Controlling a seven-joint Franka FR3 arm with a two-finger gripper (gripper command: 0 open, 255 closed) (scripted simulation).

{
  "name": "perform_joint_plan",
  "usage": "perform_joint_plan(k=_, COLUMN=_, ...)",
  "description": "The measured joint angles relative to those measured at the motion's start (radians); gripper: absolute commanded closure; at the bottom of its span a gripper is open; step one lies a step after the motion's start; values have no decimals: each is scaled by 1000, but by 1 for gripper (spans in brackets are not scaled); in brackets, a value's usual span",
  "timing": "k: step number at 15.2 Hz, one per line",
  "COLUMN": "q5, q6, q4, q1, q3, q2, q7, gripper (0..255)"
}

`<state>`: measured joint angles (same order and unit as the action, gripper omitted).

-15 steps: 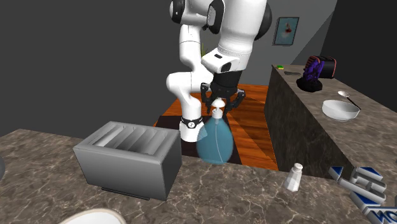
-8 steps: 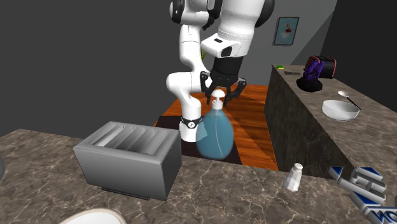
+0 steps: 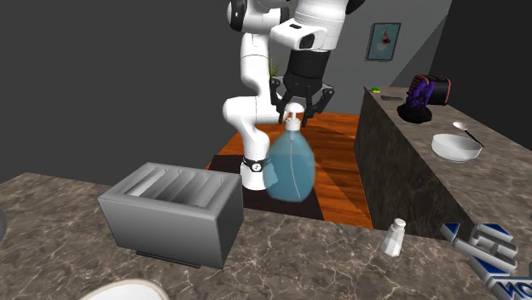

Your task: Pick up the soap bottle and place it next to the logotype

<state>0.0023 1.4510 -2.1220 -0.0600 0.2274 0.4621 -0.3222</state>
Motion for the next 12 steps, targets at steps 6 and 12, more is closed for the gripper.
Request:
perform_joint_plan(k=6, q5=-7, q6=-77, q4=95, q1=5, q3=-4, q2=-18, q7=7, gripper=255)
perform_joint_plan(k=12, q5=-11, q6=-155, q4=191, q1=8, q3=-5, q2=-36, q7=9, gripper=255)
